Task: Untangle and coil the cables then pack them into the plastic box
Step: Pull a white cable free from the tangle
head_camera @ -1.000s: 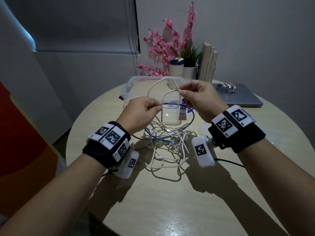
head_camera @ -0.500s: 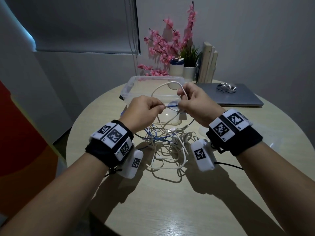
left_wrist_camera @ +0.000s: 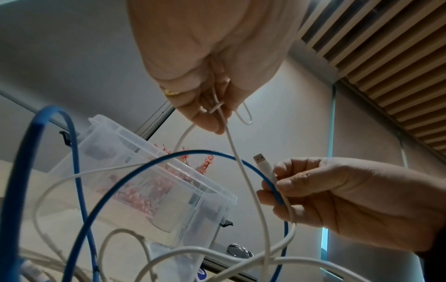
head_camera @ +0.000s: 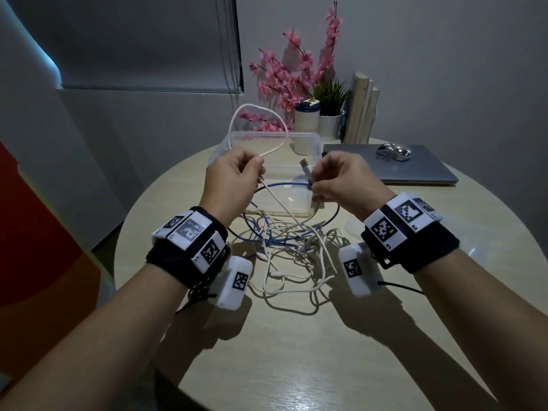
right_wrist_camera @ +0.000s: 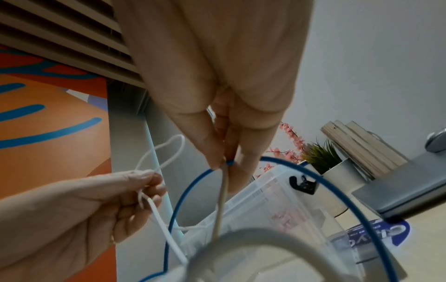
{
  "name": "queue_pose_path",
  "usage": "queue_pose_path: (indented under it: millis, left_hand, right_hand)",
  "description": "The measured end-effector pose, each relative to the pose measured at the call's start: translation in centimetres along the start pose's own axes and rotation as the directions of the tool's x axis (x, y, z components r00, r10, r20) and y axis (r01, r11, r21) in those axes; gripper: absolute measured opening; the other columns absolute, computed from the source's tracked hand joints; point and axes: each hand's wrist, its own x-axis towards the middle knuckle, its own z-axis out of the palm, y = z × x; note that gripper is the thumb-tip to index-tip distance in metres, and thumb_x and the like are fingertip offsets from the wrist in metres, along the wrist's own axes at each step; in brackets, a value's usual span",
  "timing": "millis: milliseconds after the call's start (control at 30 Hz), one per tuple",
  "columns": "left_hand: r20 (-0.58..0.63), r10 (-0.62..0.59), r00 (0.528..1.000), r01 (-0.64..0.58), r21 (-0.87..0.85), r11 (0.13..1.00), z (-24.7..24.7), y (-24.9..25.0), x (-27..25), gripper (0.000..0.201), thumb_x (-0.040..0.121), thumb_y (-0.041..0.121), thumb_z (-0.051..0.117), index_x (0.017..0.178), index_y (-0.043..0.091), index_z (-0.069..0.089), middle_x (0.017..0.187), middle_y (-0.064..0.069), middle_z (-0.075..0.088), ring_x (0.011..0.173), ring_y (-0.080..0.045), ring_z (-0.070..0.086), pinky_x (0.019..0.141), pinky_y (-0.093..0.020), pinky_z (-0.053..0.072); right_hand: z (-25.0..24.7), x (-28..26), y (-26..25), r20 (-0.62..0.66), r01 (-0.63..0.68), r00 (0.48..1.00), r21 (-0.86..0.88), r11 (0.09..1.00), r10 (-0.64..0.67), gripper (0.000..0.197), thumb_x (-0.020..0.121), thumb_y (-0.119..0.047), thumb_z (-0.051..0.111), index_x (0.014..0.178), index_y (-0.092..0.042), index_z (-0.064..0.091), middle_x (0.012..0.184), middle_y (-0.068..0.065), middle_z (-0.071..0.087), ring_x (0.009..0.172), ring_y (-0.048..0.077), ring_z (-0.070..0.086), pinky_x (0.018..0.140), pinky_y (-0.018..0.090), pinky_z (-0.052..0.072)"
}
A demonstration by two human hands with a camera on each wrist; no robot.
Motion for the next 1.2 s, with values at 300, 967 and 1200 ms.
queue_pose_path:
  millis: [300,967,1200]
  left_hand:
    - [0.052,0.05,0.997,-0.034,-0.26,0.965,0.4,1.5,-0.1,0.017,0.096,0.007,0.053,0.084,0.014,0.063,0.082,-0.007,0.066,0.076,-0.017,0.066,0.074,-0.029,0.057]
    - [-0.016,0.014,1.0,-0.021,-0.736,0.676,-1.1,4.0,0.9,0.013,0.098,0.008,0.046,0.091,0.011,0.056,0.083,-0.002,0.071,0.081,-0.014,0.07,0.063,-0.018,0.056]
    - [-0.041,-0.064,0.997,0.045,-0.354,0.934,-2.2,1.4,1.3,0.014,0.097,0.009,0.05,0.089,0.013,0.061,0.087,-0.005,0.065,0.076,-0.014,0.066,0.064,-0.025,0.055]
  right_hand:
    - [0.1,-0.8,-1.2,0.1,0.171,0.985,-0.367,0.914,-0.144,0.015,0.081,-0.012,0.071,0.091,-0.023,0.075,0.075,-0.007,0.058,0.064,0.004,0.054,0.06,0.026,0.047]
    - [0.9,0.1,1.8,0.215,0.109,0.976,-0.609,0.786,0.031,0.014,0.087,-0.018,0.065,0.093,-0.01,0.074,0.092,0.003,0.071,0.082,0.011,0.059,0.073,0.021,0.041]
    - [-1.0,0.6,1.6,0.05,0.043,0.999,-0.542,0.839,-0.019,0.017,0.095,-0.02,0.052,0.089,-0.01,0.065,0.086,0.006,0.066,0.067,0.011,0.055,0.055,0.022,0.04]
